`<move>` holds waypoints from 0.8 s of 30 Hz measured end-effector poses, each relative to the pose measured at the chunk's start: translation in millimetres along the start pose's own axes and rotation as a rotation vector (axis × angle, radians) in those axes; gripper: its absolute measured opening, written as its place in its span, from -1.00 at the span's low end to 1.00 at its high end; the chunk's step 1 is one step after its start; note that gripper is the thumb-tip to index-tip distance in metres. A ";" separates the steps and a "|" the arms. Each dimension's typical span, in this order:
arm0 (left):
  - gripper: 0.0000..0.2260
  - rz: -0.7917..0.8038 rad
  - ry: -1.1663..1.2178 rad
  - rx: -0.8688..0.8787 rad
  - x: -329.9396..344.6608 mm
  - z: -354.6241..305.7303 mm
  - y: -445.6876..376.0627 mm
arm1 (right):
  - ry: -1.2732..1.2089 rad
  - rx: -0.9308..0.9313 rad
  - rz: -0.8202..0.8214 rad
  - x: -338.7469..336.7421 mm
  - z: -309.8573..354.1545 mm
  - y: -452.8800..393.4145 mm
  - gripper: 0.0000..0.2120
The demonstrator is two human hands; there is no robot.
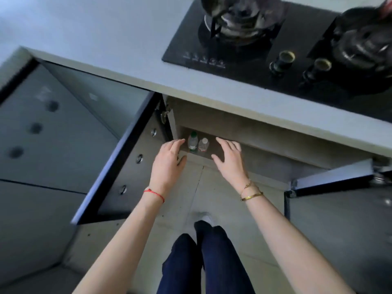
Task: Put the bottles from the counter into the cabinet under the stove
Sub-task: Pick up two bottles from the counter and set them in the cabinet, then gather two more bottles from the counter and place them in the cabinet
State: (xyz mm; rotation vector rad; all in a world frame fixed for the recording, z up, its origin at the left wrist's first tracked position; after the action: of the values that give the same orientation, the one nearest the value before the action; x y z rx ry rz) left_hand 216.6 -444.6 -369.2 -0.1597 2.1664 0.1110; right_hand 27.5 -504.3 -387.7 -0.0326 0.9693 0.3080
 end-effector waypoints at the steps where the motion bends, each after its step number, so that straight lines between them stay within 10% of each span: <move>1: -0.57 -0.017 -0.002 0.004 -24.1 -14.5 14.5 | 0.012 -0.013 -0.008 -20.1 13.7 12.8 -0.51; 11: -0.58 -0.165 -0.072 0.036 -227.2 -95.1 128.1 | 0.034 -0.203 -0.088 -178.3 145.6 134.0 -0.49; 24: -0.56 -0.353 -0.105 -0.113 -338.1 -114.7 230.5 | -0.025 -0.399 -0.088 -228.4 235.9 194.3 -0.49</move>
State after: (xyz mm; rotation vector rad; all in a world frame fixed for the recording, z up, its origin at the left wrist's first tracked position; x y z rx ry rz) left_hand 276.4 -208.5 -21.0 -0.5848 1.9959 0.0380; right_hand 44.7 -335.3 -46.1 -0.4330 0.8664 0.4154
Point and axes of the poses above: each hand's wrist, its own y-axis away from the middle knuckle, its own x-axis out of the palm, z = x × y, the point moved 7 cm from there along -y, towards the middle knuckle, and after that the axes turned 2 degrees about z, right-handed, at the moved point
